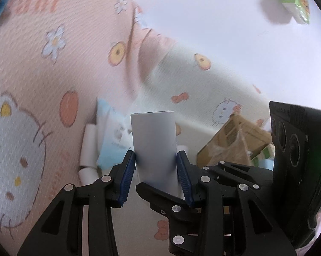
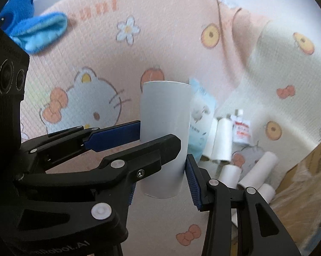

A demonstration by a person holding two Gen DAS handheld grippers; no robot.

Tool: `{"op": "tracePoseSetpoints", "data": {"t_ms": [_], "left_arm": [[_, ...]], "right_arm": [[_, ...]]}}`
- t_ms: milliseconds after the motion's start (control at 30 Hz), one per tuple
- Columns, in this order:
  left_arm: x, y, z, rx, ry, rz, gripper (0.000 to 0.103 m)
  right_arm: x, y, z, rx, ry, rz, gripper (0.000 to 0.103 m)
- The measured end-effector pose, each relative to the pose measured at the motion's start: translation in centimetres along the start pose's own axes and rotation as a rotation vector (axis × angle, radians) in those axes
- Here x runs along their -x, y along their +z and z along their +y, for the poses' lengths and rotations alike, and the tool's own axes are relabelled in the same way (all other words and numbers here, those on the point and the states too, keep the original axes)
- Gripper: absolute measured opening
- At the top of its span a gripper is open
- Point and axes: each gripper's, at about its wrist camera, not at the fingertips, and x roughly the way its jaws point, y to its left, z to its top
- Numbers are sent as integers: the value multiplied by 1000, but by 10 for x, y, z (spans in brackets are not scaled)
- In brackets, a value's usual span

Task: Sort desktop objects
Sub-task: 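Carry the held tube with the left gripper over the cardboard box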

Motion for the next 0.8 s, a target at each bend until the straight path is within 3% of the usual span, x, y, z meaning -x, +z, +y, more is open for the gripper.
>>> {"op": "tracePoseSetpoints", "data": {"t_ms": [333,800], "left_arm": [[-6,28,-53,-87,-93,1,44],[-36,28,-143,-239,-187,77,44]], "right_arm": [[51,7,-30,-38,-61,-101,41],[107,-14,-96,-171,-176,-113,41]]}}
